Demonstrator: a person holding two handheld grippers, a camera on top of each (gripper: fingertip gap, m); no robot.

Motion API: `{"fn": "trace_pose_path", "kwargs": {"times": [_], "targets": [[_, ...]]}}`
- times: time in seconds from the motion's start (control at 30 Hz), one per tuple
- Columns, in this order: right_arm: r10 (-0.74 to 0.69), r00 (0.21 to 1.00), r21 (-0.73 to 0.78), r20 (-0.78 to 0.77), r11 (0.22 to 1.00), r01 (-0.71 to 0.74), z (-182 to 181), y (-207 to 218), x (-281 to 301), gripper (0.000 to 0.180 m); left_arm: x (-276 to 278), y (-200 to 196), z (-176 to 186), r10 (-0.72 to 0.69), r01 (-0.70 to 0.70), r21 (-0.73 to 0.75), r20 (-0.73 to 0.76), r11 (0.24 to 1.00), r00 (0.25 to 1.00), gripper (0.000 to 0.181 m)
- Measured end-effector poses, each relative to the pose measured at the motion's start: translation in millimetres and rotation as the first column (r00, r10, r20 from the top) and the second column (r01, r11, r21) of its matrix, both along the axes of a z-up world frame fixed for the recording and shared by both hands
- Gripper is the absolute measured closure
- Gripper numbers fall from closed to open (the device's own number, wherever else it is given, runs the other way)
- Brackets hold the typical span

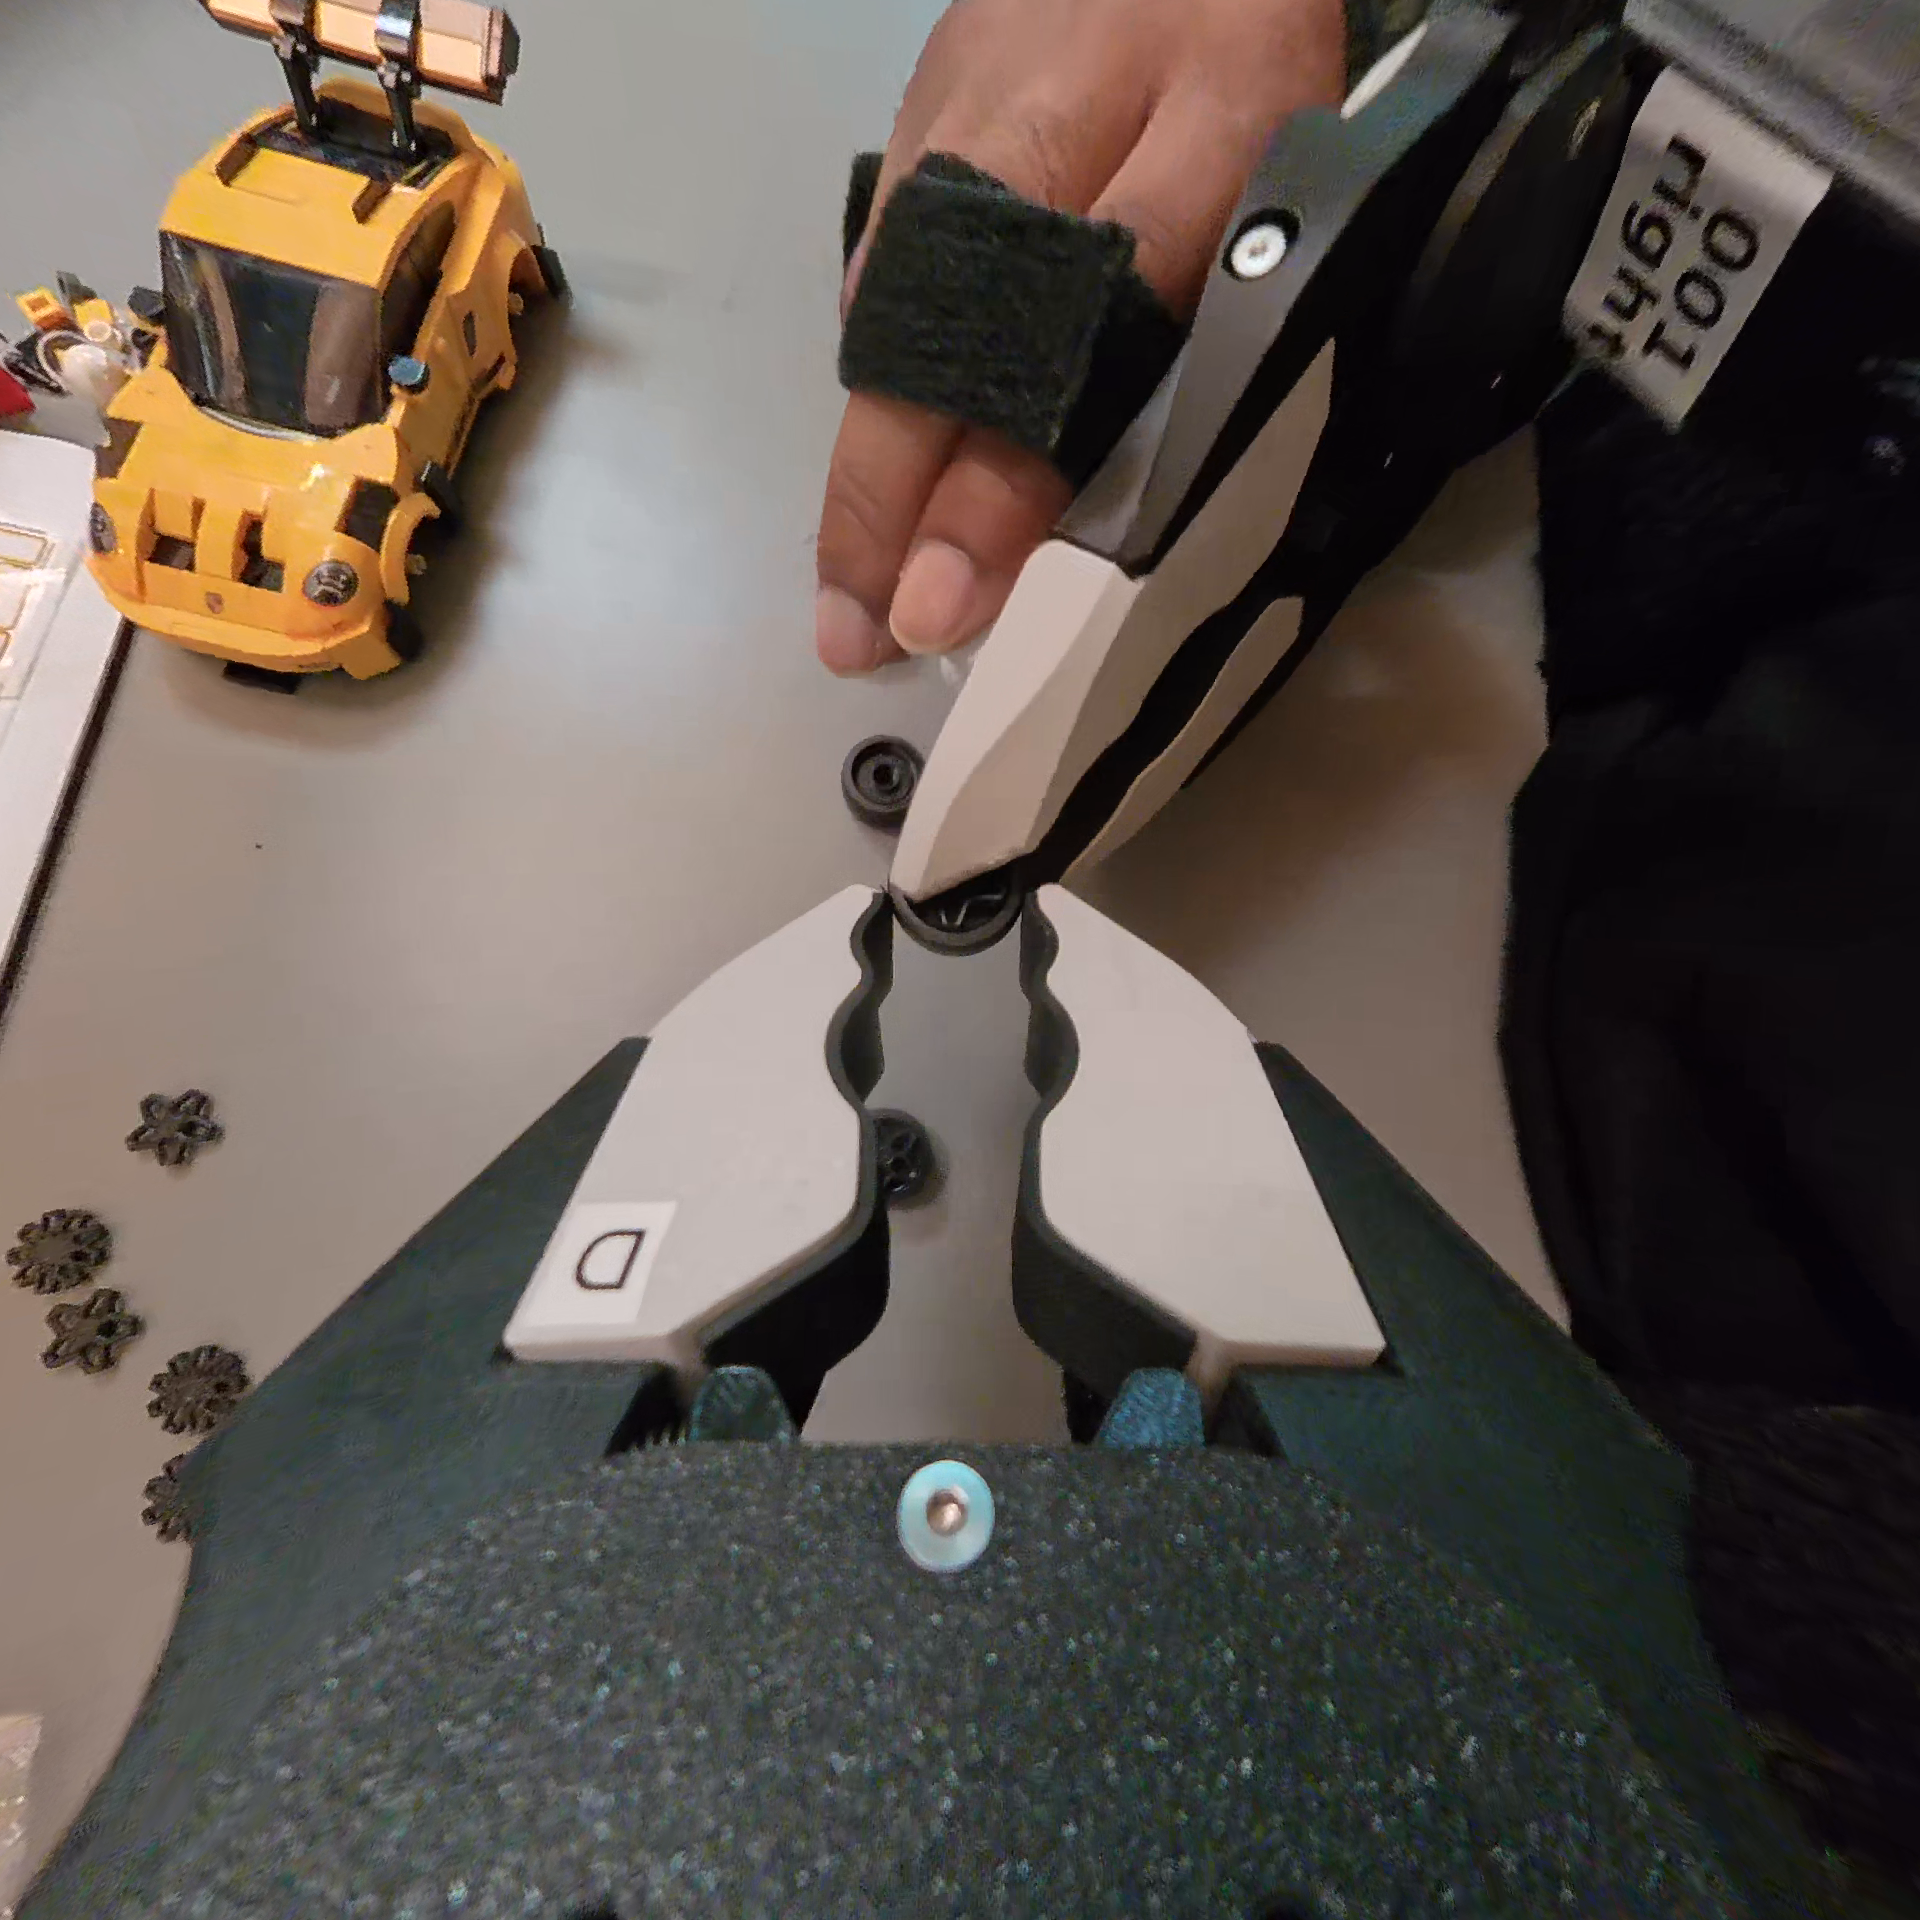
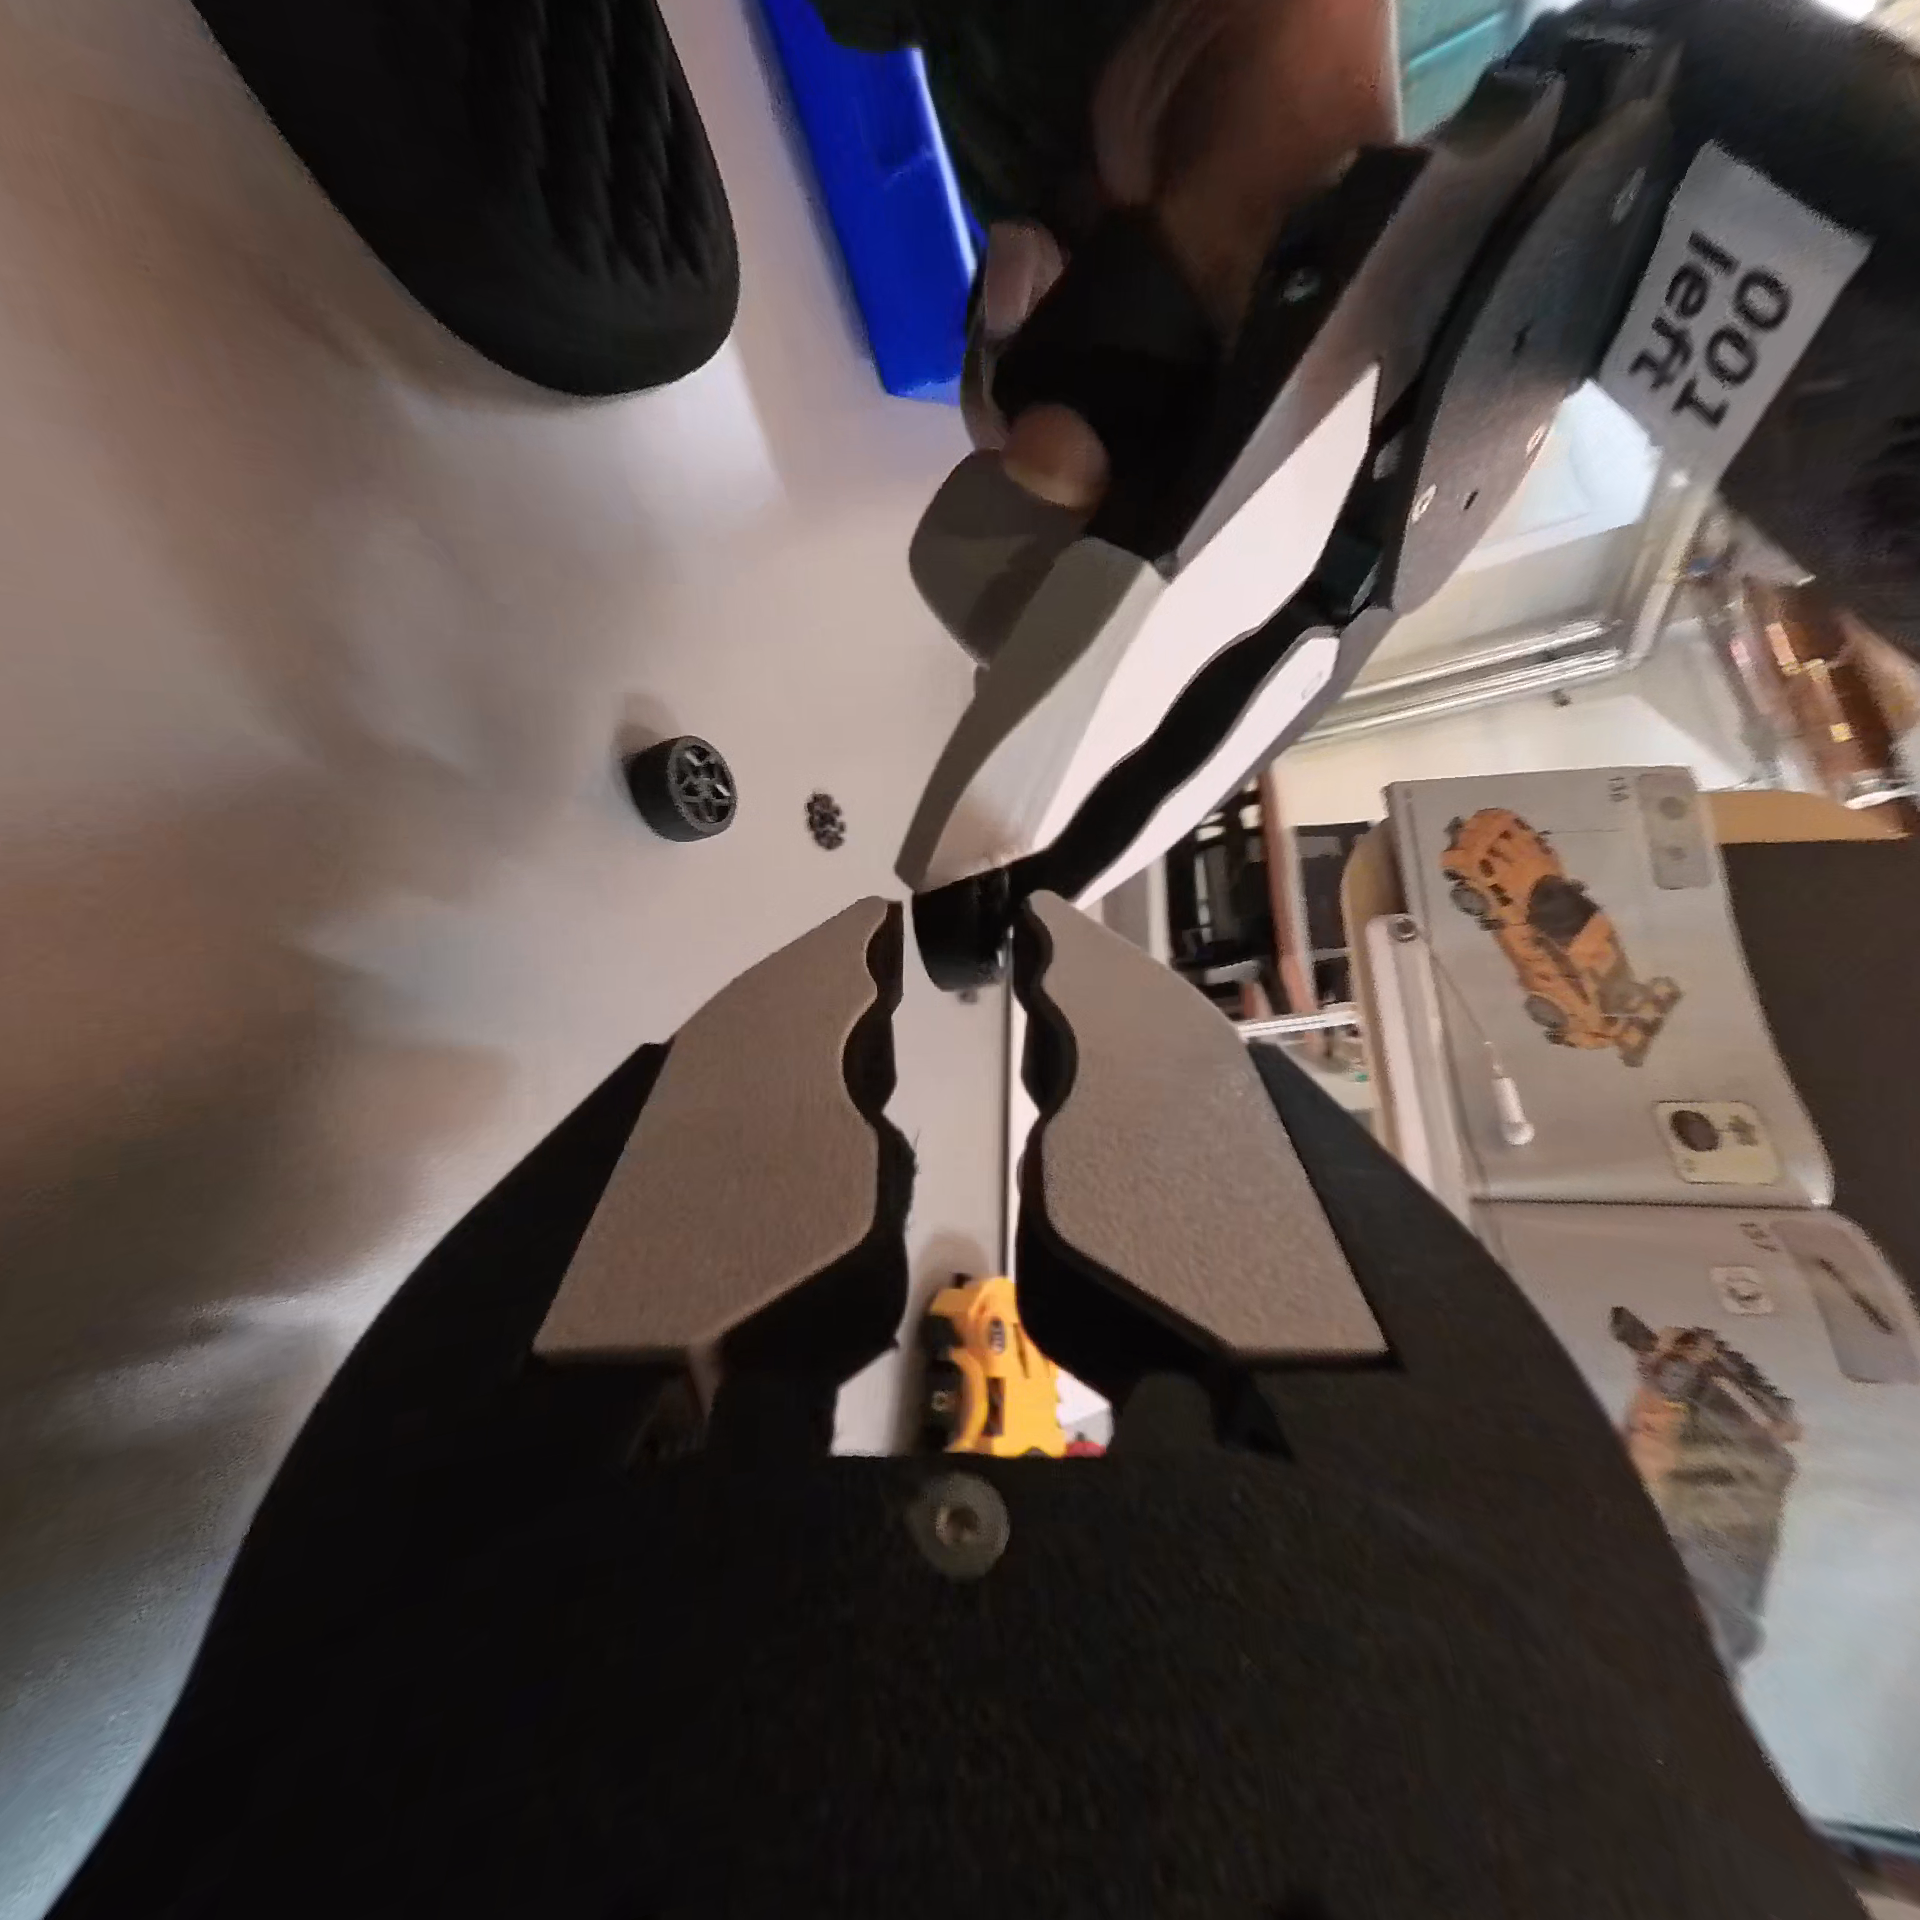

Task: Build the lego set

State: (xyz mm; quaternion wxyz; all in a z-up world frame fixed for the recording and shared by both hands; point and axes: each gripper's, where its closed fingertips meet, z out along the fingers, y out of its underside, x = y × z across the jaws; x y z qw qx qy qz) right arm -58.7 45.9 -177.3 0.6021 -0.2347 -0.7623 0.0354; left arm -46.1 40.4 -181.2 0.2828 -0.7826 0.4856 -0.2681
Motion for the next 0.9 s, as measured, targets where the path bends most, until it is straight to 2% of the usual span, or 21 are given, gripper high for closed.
{"fn": "trace_pose_path", "kwargs": {"times": [0.13,0.23,0.4,0.57,0.67,0.7,0.9], "targets": [[-0.011,0.998,0.117,-0.056,0.993,0.017,11,1,2,0.165,4,1,10,0.003,-0.003,-0.018,-0.007,1.0,1.0,0.157],[-0.009,0.996,0.119,-0.086,0.993,0.019,18,0,4,0.166,7,-1,17,-0.007,0.006,-0.021,-0.017,1.0,1.0,0.157],[-0.024,0.991,-0.015,-0.13,1.0,0.022,35,-4,11,0.166,14,-6,35,-0.018,0.021,-0.056,0.06,0.998,0.998,0.158],[-0.044,0.979,-0.168,-0.197,0.986,0.011,52,-8,18,0.166,22,-9,53,-0.003,0.02,-0.074,0.227,0.997,0.974,0.157],[-0.055,0.965,-0.342,-0.258,0.939,-0.038,65,-10,23,0.166,22,-10,64,0.008,0.014,-0.066,0.334,0.998,0.943,0.151],[-0.061,0.959,-0.398,-0.277,0.916,-0.057,70,-11,24,0.166,21,-11,67,0.007,0.013,-0.054,0.36,0.998,0.933,0.154],[-0.066,0.946,-0.664,-0.317,0.728,-0.171,82,-16,26,0.167,21,-14,85,-0.042,-0.017,0.117,0.485,0.993,0.874,0.156]]}}
